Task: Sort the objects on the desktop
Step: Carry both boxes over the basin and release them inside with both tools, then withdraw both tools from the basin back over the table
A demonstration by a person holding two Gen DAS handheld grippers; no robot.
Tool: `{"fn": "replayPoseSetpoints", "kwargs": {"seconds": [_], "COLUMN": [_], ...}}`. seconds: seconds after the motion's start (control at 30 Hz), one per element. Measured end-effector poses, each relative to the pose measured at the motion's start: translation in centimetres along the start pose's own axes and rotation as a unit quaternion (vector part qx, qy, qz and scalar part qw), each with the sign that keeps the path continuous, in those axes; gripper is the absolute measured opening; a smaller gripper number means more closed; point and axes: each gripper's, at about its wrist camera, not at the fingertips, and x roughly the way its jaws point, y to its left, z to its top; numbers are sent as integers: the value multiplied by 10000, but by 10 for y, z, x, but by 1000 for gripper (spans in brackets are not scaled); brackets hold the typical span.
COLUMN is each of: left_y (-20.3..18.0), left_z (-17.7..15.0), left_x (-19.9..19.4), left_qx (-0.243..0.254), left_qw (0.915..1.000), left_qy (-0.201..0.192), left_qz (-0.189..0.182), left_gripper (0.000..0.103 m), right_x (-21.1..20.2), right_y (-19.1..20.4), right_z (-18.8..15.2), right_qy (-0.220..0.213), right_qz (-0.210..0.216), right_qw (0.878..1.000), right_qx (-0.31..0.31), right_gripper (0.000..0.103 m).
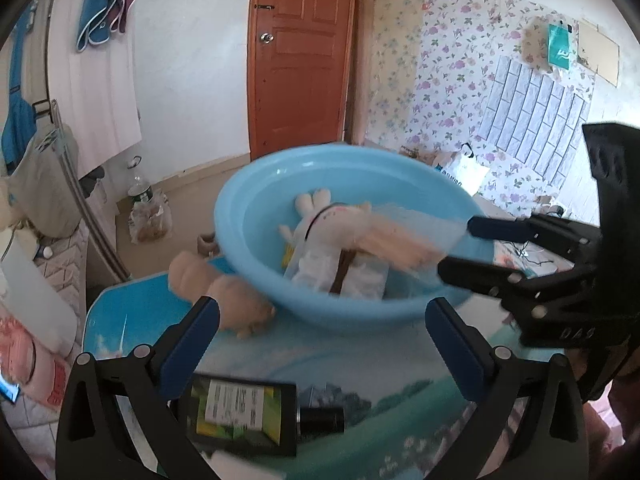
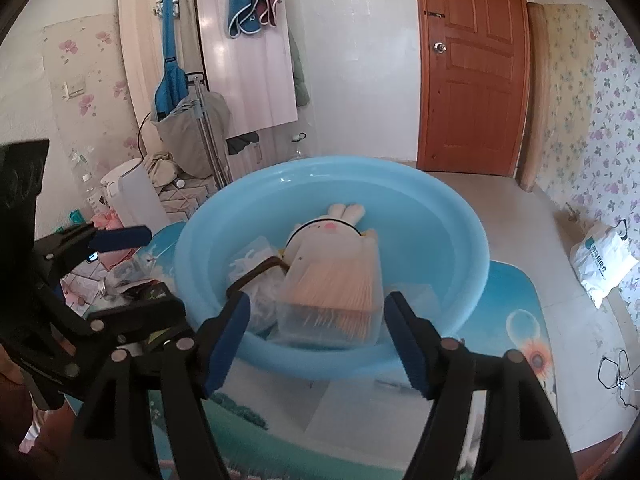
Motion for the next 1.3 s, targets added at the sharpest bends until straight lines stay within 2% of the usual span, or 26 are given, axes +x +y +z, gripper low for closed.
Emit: {"fn": "replayPoseSetpoints", "kwargs": {"seconds": [0.13, 0.23, 0.57, 0.93, 1.1, 1.3], "left_y": [-2, -3, -13, -25, -30, -32], "left_z": [-14, -25, -61, -89, -98, -111], "left_x": [-10, -14, -34, -45, -47, -46], "left_qx": [-71, -103, -70, -23, 5, 34], "left_qw": [10000, 9999, 9997, 9990, 9988, 9981], "left_qy": [24, 105, 248, 452, 498, 622], "left_qz": [-42, -45, 17, 24, 19, 28], "left_gripper": [103, 103, 103, 103, 103, 103], "right_x": [-12, -17, -32, -39, -45, -44], "right_y": [7, 12, 19, 35, 39, 44], "right_z": [-6, -14, -44, -70, -79, -94], "right_qy": [-119, -65, 171, 483, 481, 672], "right_qz": [-67, -100, 114, 345, 355, 377], "right_qw": [9999, 9999, 9992, 9979, 9980, 9969], "right_qx": [-80, -34, 340, 257, 205, 177], "right_gripper": [71, 77, 77, 77, 77, 77]}}
